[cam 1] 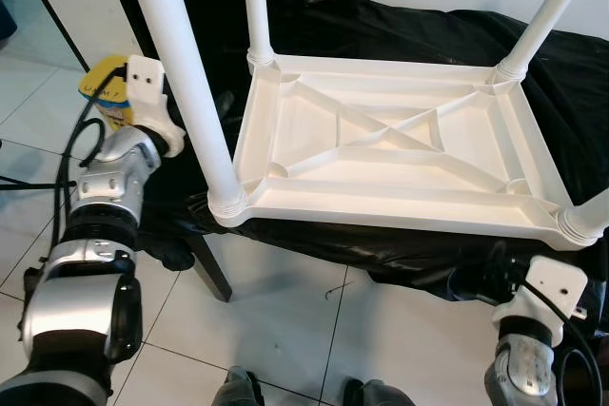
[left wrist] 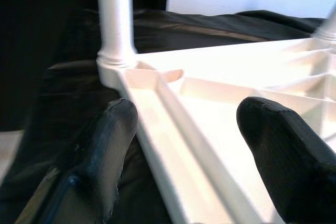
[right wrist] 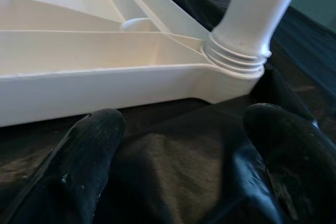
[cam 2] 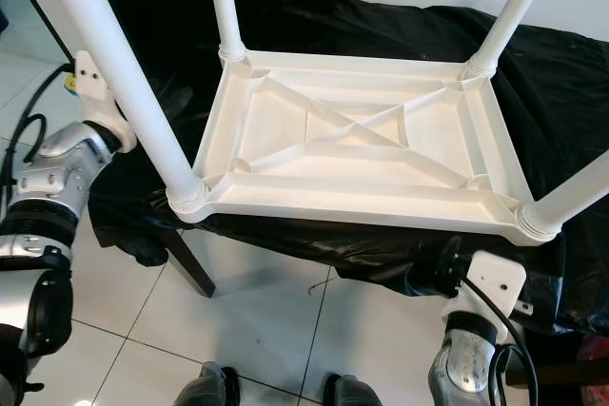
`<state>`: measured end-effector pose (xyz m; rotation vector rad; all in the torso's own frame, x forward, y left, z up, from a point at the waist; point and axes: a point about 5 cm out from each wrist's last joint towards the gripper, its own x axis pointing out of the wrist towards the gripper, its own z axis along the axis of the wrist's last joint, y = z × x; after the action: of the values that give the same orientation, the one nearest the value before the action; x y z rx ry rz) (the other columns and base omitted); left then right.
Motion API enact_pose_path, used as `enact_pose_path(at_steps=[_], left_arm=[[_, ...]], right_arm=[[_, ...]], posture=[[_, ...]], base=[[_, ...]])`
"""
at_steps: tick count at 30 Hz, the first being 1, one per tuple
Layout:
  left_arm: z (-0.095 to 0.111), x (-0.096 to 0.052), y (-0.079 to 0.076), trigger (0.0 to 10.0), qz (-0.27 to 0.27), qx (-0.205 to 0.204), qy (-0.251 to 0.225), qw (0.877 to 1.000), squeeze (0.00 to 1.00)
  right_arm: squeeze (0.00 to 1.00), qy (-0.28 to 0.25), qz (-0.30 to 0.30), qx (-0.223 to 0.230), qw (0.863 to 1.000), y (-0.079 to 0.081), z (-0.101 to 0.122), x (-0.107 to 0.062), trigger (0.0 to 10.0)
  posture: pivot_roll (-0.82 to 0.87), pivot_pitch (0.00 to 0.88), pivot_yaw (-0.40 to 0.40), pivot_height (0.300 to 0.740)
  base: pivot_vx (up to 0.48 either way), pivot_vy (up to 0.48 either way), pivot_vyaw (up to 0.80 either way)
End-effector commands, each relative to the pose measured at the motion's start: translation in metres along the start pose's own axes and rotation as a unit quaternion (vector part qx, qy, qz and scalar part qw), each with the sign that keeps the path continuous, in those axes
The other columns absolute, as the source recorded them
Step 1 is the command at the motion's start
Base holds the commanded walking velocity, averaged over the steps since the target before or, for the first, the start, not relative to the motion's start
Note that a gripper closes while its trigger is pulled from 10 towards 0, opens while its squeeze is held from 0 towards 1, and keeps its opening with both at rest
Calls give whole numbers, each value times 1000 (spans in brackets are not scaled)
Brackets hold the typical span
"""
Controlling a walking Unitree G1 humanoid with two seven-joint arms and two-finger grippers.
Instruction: Building children table
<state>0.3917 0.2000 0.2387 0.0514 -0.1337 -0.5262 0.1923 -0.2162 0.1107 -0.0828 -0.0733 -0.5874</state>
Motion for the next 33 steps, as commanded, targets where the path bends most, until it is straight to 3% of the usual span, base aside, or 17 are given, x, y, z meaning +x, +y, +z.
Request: enact_pose_path(at_steps=[1, 7, 11, 17, 20, 27, 30, 33], left_arm=[[-2, 3, -9, 10000, -56, 0, -4, 998, 0], [-8, 7, -28, 10000, -117, -8, -17, 993, 0], [-9, 7, -31, 10000, -125, -9, -20, 992, 0], [-10, 1, -41, 10000, -129, -25, -47, 990, 0], [-10, -8, -44, 10000, -116, -33, -59, 991, 0], [-10, -15, -46, 10000, -73, -53, -71, 993, 0], [-9, -18, -59, 10000, -44, -75, -86, 993, 0], [-9, -17, -70, 10000, -38, -89, -93, 991, 0]], right_arm=[[0, 15, -15, 3, 1000, -5, -3, -2, 10000], [0, 26, -3, 17, 1000, 6, -8, 8, 10000], [0, 25, -2, 21, 999, 8, -8, 10, 10000], [0, 22, 30, 43, 998, 31, -7, 28, 10000], [0, 18, 47, 54, 997, 43, -4, 40, 10000], [0, 17, 58, 61, 996, 55, -2, 56, 10000], [0, 19, 58, 61, 996, 63, -1, 77, 10000], [0, 21, 55, 60, 996, 66, 0, 86, 10000]], posture=[[-86, 159, 15, 740], [-70, 153, 9, 740], [-62, 152, 6, 740], [-22, 143, -11, 740], [31, 136, -34, 740], [69, 136, -47, 740], [101, 137, -61, 740], [108, 137, -61, 740]], base=[[0, 0, 0], [0, 0, 0], [0, 0, 0], [0, 0, 0], [0, 0, 0], [0, 0, 0], [0, 0, 0], [0, 0, 0]])
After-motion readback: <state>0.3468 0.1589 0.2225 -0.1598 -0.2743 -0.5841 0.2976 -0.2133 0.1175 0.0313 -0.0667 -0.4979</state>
